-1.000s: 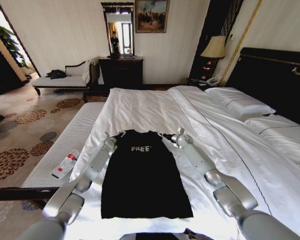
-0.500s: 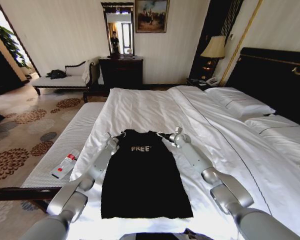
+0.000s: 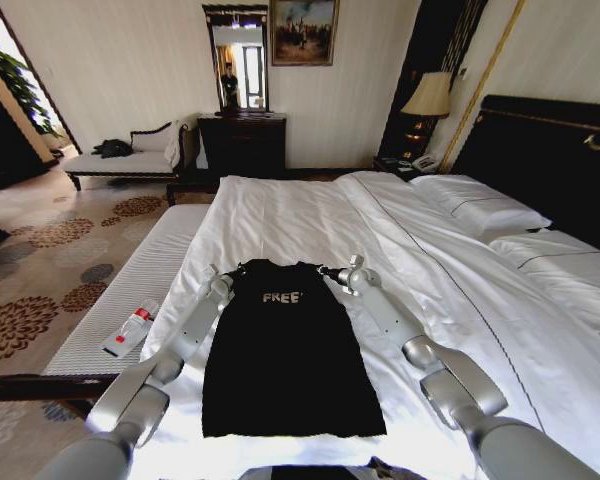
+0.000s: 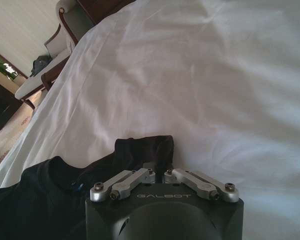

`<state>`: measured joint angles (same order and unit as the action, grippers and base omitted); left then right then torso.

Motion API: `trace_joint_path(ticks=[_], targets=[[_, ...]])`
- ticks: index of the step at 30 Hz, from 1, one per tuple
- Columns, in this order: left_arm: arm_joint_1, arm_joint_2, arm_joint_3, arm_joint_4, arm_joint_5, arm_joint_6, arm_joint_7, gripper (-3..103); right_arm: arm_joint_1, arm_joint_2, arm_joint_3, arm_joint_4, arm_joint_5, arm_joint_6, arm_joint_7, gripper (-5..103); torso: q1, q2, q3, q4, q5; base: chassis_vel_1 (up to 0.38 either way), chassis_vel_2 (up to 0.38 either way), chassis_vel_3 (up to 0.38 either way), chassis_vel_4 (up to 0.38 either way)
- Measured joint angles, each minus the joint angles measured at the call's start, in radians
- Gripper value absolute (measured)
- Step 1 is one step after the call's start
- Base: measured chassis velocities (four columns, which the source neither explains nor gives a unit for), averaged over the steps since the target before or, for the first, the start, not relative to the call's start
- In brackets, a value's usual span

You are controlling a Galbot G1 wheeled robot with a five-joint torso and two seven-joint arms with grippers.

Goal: Fold the clothes on the bed.

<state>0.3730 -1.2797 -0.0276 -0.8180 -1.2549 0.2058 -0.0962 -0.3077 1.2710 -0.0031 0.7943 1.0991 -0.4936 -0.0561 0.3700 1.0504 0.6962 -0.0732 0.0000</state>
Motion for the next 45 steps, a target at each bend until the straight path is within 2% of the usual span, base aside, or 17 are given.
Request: trace_joint_path(ticks=[11, 18, 26, 31, 34, 41, 45], targets=[[0.006, 0.034, 0.022, -0.056, -0.007, -0.012, 0.002, 2, 0.001, -0.009, -0.011, 0.013, -0.002, 0.009, 0.010, 2, 0.000, 0.000, 0.000, 0.0001, 0.0000, 0.000, 0.000, 0.000, 0.000], [-0.010, 0.079, 0.039, -0.127, -0.051, -0.011, -0.003, 2, 0.027, -0.066, -0.045, 0.086, 0.026, 0.010, 0.039, 2, 0.000, 0.000, 0.000, 0.0000, 0.0000, 0.000, 0.000, 0.000, 0.000], [-0.060, 0.087, 0.053, -0.137, -0.071, -0.008, -0.003, 2, 0.077, -0.112, -0.079, 0.112, 0.032, 0.030, 0.068, 2, 0.000, 0.000, 0.000, -0.0001, 0.0000, 0.000, 0.000, 0.000, 0.000], [-0.122, 0.073, 0.076, -0.087, -0.077, -0.008, 0.012, 2, 0.127, -0.108, -0.104, 0.071, 0.030, 0.055, 0.085, 2, 0.000, 0.000, 0.000, 0.0000, 0.0000, 0.000, 0.000, 0.000, 0.000], [-0.188, 0.053, 0.100, -0.016, -0.085, -0.011, 0.035, 2, 0.170, -0.083, -0.117, 0.015, 0.025, 0.070, 0.089, 2, 0.000, 0.000, 0.000, 0.0000, 0.0000, 0.000, 0.000, 0.000, 0.000], [-0.255, 0.057, 0.169, 0.044, -0.090, -0.025, 0.048, 2, 0.212, -0.041, -0.130, -0.055, -0.005, 0.100, 0.090, 2, 0.000, 0.000, 0.000, 0.0001, 0.0000, 0.000, 0.000, 0.000, 0.000], [-0.287, 0.049, 0.170, 0.089, -0.092, -0.028, 0.053, 2, 0.226, -0.020, -0.131, -0.086, -0.023, 0.121, 0.090, 2, 0.000, 0.000, 0.000, 0.0003, 0.0000, 0.000, 0.000, 0.000, 0.000]])
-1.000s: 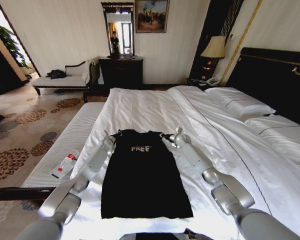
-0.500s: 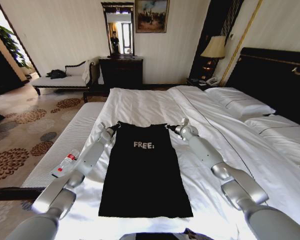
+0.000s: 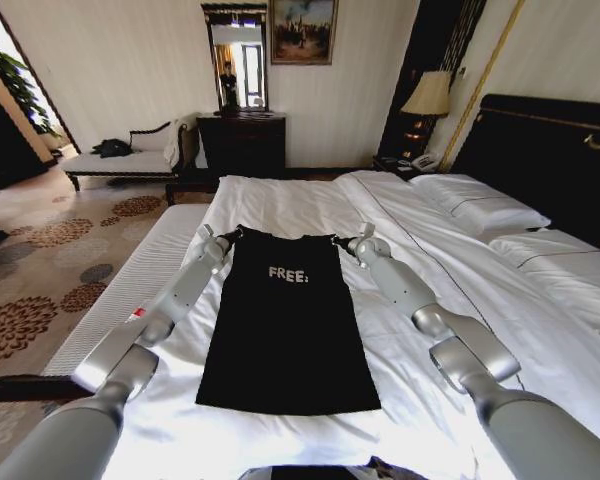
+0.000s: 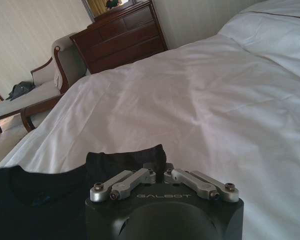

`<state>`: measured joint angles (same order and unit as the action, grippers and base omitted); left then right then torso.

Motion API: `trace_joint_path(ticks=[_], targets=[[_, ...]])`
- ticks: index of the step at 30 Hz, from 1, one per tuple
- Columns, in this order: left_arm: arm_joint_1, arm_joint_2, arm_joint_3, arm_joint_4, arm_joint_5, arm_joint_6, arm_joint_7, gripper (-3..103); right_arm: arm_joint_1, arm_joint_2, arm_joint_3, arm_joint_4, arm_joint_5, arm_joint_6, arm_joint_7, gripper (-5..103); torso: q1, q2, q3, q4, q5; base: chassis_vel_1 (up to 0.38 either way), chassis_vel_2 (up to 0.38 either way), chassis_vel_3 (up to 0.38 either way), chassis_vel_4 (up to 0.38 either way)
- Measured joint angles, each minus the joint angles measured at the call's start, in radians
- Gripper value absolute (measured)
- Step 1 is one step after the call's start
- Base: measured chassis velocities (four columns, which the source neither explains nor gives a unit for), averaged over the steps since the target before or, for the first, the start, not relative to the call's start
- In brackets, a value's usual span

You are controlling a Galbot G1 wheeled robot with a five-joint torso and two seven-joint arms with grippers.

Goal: Fold the clothes on the bed.

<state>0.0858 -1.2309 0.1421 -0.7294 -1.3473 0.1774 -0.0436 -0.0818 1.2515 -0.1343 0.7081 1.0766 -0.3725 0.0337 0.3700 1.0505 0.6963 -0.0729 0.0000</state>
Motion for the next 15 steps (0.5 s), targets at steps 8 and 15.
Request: trace_joint_path(ticks=[8, 15], targets=[[-0.010, -0.031, -0.003, 0.042, 0.035, -0.010, 0.013, 2, 0.018, 0.037, 0.000, -0.060, -0.027, 0.030, -0.017, 2, 0.000, 0.000, 0.000, -0.0002, -0.0001, 0.000, 0.000, 0.000, 0.000], [0.047, -0.038, -0.030, -0.013, 0.049, -0.011, 0.009, 2, -0.037, 0.017, 0.025, 0.022, -0.034, 0.035, -0.011, 2, 0.000, 0.000, 0.000, -0.0003, 0.0002, 0.000, 0.000, 0.000, 0.000]])
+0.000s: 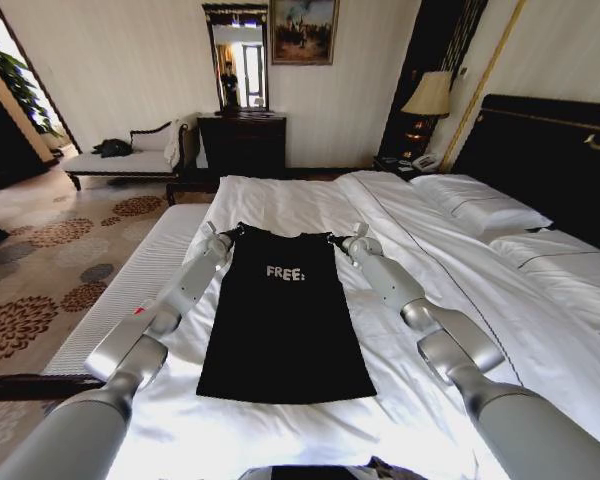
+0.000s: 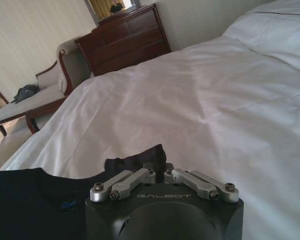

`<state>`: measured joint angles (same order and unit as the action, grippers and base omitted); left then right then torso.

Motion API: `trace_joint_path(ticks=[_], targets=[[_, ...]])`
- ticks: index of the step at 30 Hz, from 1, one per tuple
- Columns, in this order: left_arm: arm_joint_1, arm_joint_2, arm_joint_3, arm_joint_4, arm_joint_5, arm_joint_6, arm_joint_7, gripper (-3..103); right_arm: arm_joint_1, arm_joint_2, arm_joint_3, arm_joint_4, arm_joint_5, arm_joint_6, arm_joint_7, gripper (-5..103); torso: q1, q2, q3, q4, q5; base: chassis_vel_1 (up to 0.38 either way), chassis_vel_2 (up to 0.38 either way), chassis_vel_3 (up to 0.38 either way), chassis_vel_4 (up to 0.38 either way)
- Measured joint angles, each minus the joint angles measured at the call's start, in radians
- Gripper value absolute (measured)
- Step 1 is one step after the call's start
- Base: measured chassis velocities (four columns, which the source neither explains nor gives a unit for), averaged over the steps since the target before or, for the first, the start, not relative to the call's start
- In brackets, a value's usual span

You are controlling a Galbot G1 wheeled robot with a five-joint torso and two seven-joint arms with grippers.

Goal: Fold the clothes on the bed.

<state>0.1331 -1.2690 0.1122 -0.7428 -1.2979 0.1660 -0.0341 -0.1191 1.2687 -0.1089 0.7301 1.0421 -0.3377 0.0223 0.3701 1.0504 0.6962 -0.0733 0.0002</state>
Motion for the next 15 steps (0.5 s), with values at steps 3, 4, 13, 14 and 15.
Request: trace_joint_path(ticks=[3, 4, 13, 14, 15], targets=[[0.042, 0.010, -0.020, -0.041, 0.004, 0.000, -0.010, 2, -0.033, -0.019, 0.008, 0.060, -0.007, 0.004, 0.005, 2, 0.000, 0.000, 0.000, -0.0001, -0.0004, 0.000, 0.000, 0.000, 0.000], [0.057, 0.015, -0.026, -0.057, 0.005, 0.000, -0.013, 2, -0.047, -0.027, 0.011, 0.085, -0.010, 0.006, 0.008, 2, 0.000, 0.000, 0.000, 0.0000, -0.0002, 0.000, 0.000, 0.000, 0.000], [0.155, 0.063, -0.064, -0.215, 0.002, 0.008, -0.047, 2, -0.172, -0.130, 0.048, 0.278, -0.060, 0.030, 0.011, 2, 0.000, 0.000, 0.000, 0.0003, -0.0004, 0.000, 0.000, 0.000, 0.000], [0.178, 0.076, -0.068, -0.263, -0.003, 0.012, -0.058, 2, -0.212, -0.156, 0.060, 0.321, -0.078, 0.036, 0.009, 2, 0.000, 0.000, 0.000, -0.0007, 0.0002, 0.000, 0.000, 0.000, 0.000], [0.190, 0.082, -0.070, -0.284, -0.004, 0.014, -0.063, 2, -0.227, -0.164, 0.065, 0.339, -0.082, 0.037, 0.009, 2, 0.000, 0.000, 0.000, -0.0007, 0.0004, 0.000, 0.000, 0.000, 0.000]])
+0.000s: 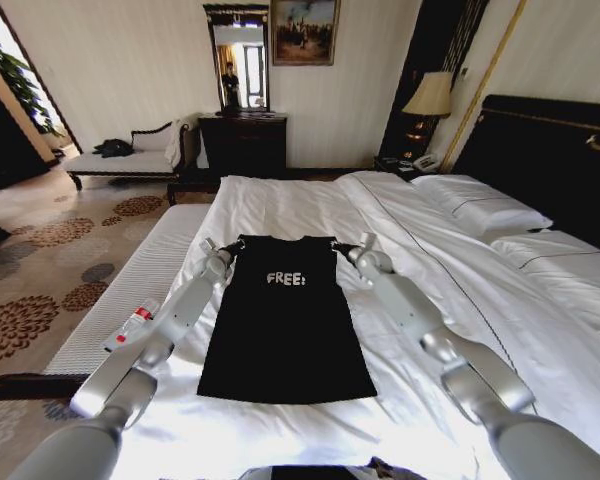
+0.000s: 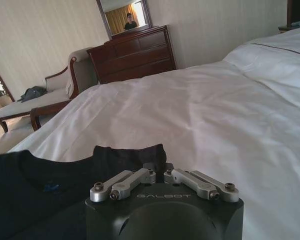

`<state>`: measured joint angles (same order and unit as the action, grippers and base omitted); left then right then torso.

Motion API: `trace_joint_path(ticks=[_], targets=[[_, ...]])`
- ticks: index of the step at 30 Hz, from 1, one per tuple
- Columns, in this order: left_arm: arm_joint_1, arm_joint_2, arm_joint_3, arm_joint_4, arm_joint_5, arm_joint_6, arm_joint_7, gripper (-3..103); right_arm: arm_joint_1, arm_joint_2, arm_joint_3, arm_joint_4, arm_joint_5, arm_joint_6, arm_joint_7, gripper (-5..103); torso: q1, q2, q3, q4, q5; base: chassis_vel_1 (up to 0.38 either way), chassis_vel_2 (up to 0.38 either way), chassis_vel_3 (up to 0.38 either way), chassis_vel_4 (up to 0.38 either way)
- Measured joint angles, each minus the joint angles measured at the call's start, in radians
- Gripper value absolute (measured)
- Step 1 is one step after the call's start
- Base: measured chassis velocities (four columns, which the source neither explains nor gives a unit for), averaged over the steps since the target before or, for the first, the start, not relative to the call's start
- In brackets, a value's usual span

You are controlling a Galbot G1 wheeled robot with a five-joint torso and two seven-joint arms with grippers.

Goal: Fold the clothes on the bed.

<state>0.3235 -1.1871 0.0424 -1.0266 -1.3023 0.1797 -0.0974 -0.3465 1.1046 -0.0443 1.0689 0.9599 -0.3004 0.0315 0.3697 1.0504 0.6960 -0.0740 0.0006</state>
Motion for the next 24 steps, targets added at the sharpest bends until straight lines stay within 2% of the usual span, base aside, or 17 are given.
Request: trace_joint_path(ticks=[2, 6, 18, 24], targets=[[0.022, 0.007, -0.004, -0.031, 0.000, 0.002, -0.009, 2, -0.023, -0.010, 0.010, 0.030, -0.005, 0.001, 0.001, 2, 0.000, 0.000, 0.000, 0.0000, -0.0003, 0.000, 0.000, 0.000, 0.000], [0.130, 0.027, -0.025, -0.152, 0.008, 0.001, -0.065, 2, -0.117, -0.042, 0.035, 0.142, -0.027, 0.008, 0.013, 2, 0.000, 0.000, 0.000, 0.0010, -0.0009, 0.000, 0.000, 0.000, 0.000], [0.303, 0.107, -0.070, -0.396, 0.023, -0.007, -0.115, 2, -0.258, -0.105, 0.092, 0.358, -0.056, 0.022, 0.050, 2, 0.000, 0.000, 0.000, 0.0008, -0.0006, 0.000, 0.000, 0.000, 0.000], [0.403, 0.176, -0.118, -0.535, 0.002, -0.007, -0.140, 2, -0.349, -0.142, 0.133, 0.474, -0.057, 0.022, 0.073, 2, 0.000, 0.000, 0.000, 0.0007, -0.0007, 0.000, 0.000, 0.000, 0.000]])
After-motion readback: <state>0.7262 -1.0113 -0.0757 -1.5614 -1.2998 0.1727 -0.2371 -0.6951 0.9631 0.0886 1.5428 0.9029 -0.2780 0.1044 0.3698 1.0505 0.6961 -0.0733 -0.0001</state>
